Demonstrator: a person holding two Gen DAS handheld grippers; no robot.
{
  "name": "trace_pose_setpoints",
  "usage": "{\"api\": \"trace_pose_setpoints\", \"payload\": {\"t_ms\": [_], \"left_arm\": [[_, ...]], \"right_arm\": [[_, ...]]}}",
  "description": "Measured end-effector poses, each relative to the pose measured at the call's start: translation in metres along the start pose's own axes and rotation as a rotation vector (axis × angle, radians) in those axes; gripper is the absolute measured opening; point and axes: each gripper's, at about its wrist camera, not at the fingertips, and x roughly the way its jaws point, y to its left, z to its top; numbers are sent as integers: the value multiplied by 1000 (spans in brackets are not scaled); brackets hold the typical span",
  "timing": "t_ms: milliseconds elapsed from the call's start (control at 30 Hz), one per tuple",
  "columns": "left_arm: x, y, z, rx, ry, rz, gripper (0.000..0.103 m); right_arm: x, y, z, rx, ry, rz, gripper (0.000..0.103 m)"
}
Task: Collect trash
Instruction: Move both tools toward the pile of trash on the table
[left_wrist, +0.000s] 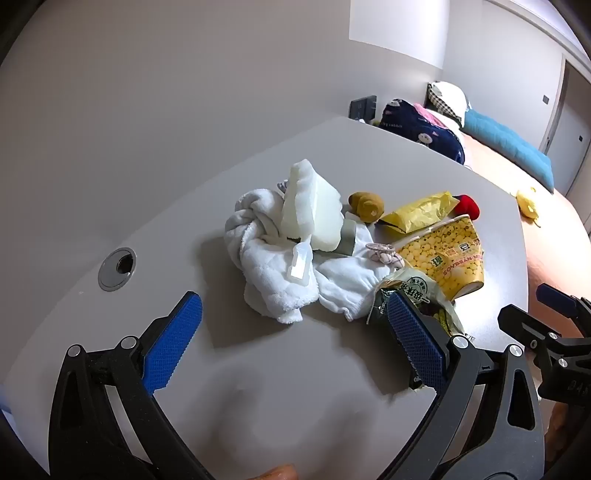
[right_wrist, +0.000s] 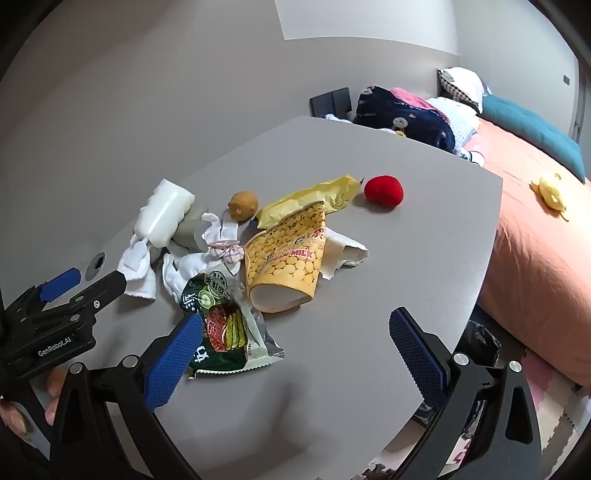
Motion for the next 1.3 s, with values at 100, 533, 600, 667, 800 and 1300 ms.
{"api": "trace_pose_setpoints", "payload": {"t_ms": [100,533,600,667,800,1300], "left_arm": [[0,0,0,-1,2,-2,97],[0,-1,0,5,-3,-1,97],[0,-4,-1,7,-4,0,97],[0,-4,-2,7,-4,-1,97],[-3,-4,1,6,-1,-3,97],[-2,0,-1,-14,14,-36,97]], "right_arm": [[0,-1,0,-1,0,-2,101],[-3,-4,-1,5,-4,-7,101],[-4,-4,-1,7,-4,-7,101],[-3,-4,-1,6,-3,-6,101],[-4,-5,-1,7,-2,-6,101],[-7,-6,-2,11,-8,-5,101]]}}
